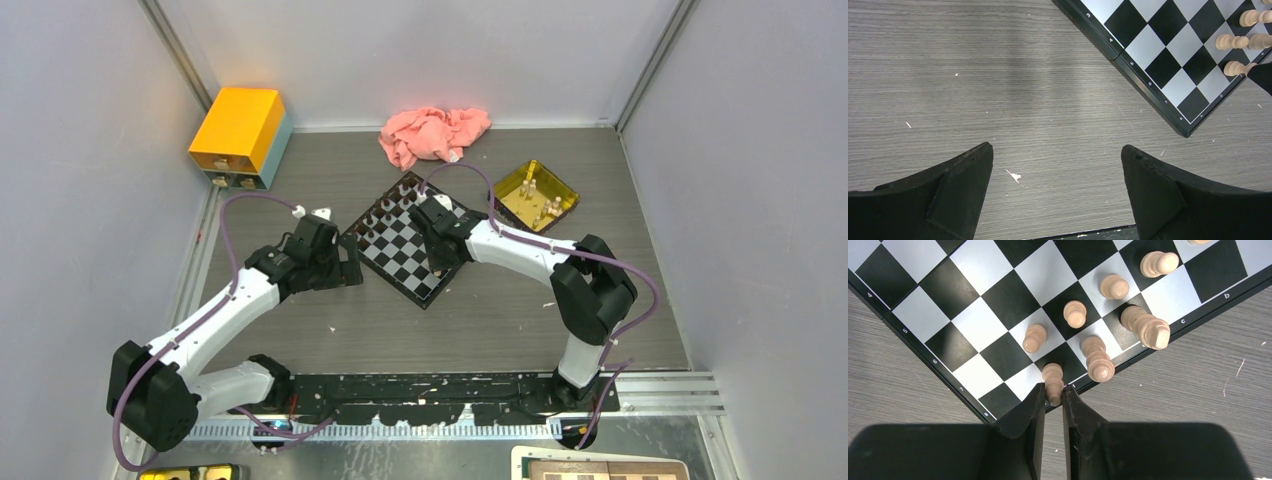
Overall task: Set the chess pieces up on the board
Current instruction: Place the chess piece on the chessboard.
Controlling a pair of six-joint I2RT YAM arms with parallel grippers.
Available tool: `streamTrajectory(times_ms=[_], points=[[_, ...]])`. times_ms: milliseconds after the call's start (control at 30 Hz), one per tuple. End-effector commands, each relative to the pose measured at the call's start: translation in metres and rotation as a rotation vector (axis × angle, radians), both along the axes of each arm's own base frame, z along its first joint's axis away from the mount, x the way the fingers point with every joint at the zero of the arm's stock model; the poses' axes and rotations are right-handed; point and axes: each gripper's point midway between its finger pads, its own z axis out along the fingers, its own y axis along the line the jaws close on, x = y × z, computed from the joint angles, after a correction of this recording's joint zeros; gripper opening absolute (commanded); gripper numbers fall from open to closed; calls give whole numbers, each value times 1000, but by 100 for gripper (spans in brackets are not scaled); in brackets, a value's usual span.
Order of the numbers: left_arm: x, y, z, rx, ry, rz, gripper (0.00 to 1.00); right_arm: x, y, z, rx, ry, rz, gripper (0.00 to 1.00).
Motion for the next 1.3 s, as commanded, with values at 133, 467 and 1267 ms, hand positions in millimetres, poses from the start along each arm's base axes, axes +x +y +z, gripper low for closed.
streamTrajectory(times_ms=[133,467,1267], points=[[6,-5,11,-24,-48,-15,100,11,-3,18,-3,-64,-1,4],[6,-6,10,-28,-44,-10,100,10,-6,15,-28,-64,9,3],[7,-7,9,-31,-44,-10,100,11,8,23,33,-59,45,34]])
